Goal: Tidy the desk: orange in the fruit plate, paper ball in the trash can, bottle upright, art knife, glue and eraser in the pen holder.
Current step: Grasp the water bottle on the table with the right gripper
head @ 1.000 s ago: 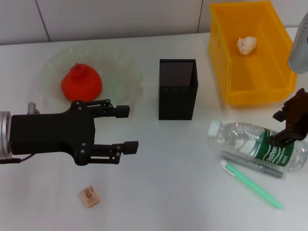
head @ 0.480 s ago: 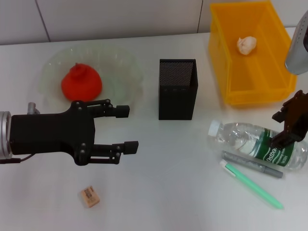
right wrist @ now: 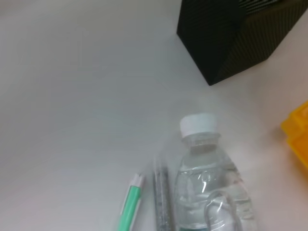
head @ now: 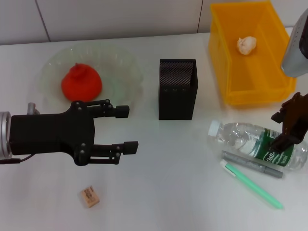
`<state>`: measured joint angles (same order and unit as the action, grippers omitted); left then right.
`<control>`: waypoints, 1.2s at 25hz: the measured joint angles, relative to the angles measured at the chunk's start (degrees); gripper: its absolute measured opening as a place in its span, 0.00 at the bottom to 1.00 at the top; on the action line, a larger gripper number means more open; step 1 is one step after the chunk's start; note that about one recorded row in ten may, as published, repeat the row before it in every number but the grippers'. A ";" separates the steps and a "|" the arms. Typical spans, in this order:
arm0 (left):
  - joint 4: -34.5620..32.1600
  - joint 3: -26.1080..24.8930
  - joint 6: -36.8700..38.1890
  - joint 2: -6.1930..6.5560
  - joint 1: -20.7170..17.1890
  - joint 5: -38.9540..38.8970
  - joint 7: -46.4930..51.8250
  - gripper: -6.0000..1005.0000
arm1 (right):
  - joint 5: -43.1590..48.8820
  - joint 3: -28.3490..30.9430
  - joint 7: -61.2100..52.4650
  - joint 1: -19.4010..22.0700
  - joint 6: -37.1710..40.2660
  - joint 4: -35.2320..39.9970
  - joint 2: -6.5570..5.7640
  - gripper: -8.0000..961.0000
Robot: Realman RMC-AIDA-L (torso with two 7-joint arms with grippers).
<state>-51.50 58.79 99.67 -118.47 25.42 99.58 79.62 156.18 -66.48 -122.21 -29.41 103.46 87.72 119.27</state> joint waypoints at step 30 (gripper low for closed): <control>0.09 0.00 -0.09 0.00 -0.03 0.00 -0.79 0.79 | 3.08 -2.83 -1.30 -0.39 -4.82 -5.85 0.08 0.85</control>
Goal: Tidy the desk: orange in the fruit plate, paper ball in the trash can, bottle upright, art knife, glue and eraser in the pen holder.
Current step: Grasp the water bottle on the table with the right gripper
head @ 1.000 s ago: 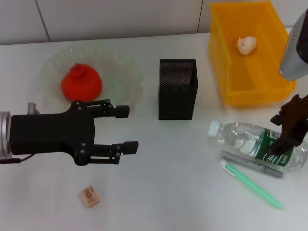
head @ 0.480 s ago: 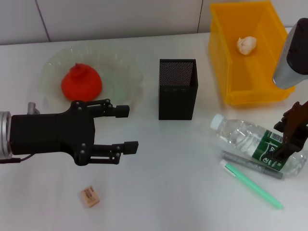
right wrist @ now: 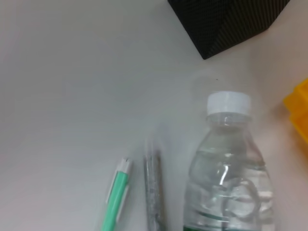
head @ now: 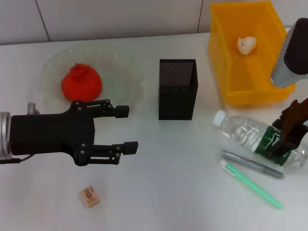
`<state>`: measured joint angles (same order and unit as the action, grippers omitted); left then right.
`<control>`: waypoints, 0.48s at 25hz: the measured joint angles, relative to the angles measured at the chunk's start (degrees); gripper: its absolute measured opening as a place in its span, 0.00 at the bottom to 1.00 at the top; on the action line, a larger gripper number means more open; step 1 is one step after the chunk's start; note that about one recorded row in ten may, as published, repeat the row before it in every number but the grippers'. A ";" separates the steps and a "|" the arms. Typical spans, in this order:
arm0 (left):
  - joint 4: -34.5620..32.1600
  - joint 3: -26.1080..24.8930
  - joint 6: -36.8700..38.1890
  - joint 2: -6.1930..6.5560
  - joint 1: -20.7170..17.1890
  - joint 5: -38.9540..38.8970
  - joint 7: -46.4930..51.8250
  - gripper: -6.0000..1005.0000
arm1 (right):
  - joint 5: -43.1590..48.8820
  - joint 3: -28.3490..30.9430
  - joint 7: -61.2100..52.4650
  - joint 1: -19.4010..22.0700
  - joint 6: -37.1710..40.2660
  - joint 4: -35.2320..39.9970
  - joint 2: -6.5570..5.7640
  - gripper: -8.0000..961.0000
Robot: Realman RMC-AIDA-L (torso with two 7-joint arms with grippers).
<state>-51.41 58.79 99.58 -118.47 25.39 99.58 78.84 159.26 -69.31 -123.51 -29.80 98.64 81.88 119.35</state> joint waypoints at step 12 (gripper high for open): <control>0.00 0.00 0.00 0.00 -0.19 0.00 -0.65 0.78 | 0.70 -1.68 -1.65 -0.40 -3.17 -3.25 0.01 0.85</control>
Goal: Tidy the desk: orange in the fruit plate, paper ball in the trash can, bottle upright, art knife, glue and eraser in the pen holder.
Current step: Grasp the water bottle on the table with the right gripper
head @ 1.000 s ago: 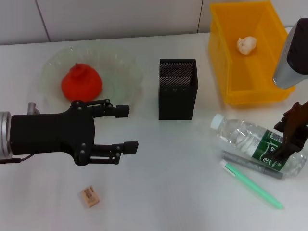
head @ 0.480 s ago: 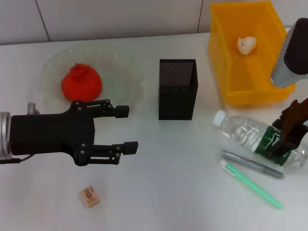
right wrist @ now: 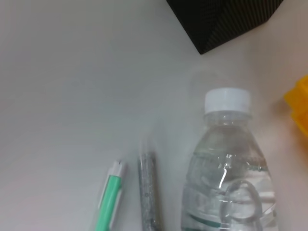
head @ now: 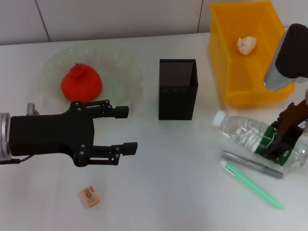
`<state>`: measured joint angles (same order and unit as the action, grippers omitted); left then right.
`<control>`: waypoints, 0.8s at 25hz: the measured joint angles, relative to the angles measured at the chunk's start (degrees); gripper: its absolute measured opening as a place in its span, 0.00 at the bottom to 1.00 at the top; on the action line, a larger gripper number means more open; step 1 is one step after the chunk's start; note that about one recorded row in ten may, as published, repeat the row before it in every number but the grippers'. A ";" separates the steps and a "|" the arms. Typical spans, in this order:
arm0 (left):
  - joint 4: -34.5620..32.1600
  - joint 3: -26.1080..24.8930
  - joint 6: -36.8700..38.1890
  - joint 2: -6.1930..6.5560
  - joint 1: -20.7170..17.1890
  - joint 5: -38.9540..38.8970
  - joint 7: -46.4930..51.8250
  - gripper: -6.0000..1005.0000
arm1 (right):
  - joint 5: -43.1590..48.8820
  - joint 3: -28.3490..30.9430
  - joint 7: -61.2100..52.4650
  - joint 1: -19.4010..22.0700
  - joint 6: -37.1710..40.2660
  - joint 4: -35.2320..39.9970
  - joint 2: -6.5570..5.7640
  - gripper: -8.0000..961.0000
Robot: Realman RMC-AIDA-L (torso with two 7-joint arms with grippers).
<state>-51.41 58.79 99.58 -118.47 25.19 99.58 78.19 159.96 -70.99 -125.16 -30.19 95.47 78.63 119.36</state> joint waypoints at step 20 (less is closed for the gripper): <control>1.12 -0.05 0.00 0.14 0.38 0.00 -0.91 0.78 | 1.43 -1.99 -2.59 -0.86 -2.40 -3.43 0.00 0.84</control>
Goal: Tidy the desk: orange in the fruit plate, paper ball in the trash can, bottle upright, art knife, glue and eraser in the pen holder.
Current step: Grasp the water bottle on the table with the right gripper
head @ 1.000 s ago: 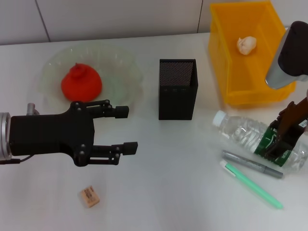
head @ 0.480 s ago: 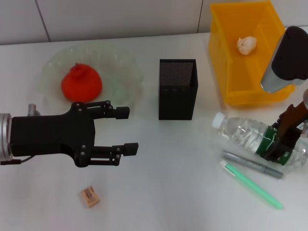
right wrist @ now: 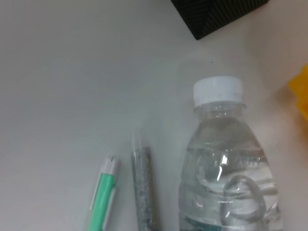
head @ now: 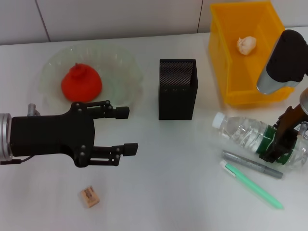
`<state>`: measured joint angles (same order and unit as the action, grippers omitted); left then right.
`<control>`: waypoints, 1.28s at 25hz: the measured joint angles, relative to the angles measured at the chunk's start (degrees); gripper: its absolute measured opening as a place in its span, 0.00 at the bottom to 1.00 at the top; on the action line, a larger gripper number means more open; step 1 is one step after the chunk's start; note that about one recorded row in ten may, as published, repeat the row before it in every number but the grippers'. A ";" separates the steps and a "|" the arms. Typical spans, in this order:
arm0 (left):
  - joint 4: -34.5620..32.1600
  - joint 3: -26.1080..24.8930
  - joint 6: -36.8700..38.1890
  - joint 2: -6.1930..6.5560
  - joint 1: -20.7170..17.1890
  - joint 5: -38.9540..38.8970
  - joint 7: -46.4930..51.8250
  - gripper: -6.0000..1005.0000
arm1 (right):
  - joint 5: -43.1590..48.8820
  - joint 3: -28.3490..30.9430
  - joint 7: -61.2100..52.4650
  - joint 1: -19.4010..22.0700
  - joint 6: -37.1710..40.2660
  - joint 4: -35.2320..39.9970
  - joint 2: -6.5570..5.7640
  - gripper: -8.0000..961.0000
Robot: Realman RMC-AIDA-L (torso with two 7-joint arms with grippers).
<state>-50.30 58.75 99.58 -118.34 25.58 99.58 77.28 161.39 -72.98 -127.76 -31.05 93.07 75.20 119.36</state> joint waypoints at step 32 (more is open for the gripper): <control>0.29 -0.01 -0.01 0.04 0.09 0.00 -0.03 0.78 | -0.46 -4.46 -2.20 1.14 -2.84 1.55 0.09 0.80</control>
<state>-50.01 58.74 99.58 -118.30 25.67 99.58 77.25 160.93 -77.44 -129.95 -29.92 90.23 76.75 119.44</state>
